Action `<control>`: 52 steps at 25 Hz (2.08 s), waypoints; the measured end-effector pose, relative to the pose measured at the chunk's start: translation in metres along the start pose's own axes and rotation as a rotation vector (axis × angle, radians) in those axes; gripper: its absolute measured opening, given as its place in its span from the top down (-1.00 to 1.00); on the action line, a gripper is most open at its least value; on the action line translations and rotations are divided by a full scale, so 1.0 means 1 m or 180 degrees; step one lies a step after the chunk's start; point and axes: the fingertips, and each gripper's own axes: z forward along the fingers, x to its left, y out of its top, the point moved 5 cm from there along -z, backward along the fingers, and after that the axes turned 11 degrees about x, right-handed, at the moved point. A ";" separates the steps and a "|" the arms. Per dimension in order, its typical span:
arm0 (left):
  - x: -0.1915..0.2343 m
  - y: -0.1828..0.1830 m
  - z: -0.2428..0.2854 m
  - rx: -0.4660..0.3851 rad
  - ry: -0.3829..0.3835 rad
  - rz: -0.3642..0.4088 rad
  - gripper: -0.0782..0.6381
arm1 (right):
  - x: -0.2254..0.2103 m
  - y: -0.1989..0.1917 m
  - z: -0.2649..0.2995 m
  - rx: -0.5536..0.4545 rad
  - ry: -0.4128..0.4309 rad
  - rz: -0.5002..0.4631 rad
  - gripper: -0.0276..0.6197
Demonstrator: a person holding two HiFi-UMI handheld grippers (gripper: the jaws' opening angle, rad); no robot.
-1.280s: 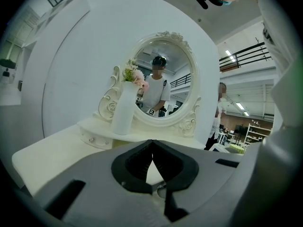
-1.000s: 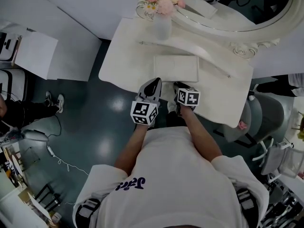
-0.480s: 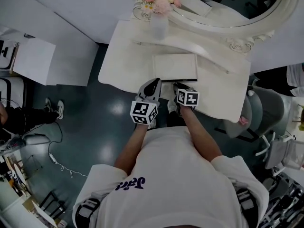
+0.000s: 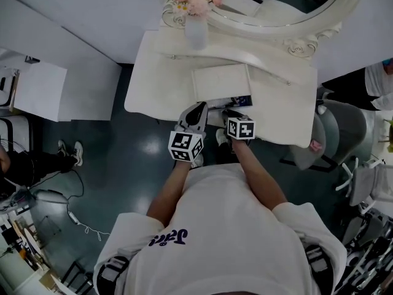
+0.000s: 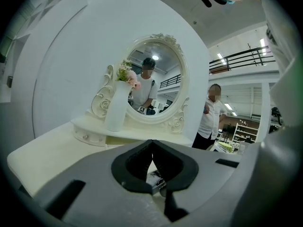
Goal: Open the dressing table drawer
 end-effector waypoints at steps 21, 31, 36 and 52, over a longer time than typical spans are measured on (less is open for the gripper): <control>-0.017 -0.011 -0.019 0.0062 -0.0308 0.0166 0.74 | 0.006 -0.036 -0.018 -0.0153 -0.0190 0.0186 0.70; -0.023 -0.020 -0.023 0.0086 -0.0385 0.0153 0.74 | 0.006 -0.068 -0.025 -0.0037 -0.0227 0.0234 0.70; -0.027 -0.022 -0.024 0.0104 -0.0417 0.0177 0.74 | 0.006 -0.068 -0.026 -0.0087 -0.0222 0.0236 0.70; -0.019 0.002 -0.028 -0.0019 -0.0356 0.0214 0.74 | 0.005 -0.051 -0.070 -0.0458 -0.0343 0.0383 0.67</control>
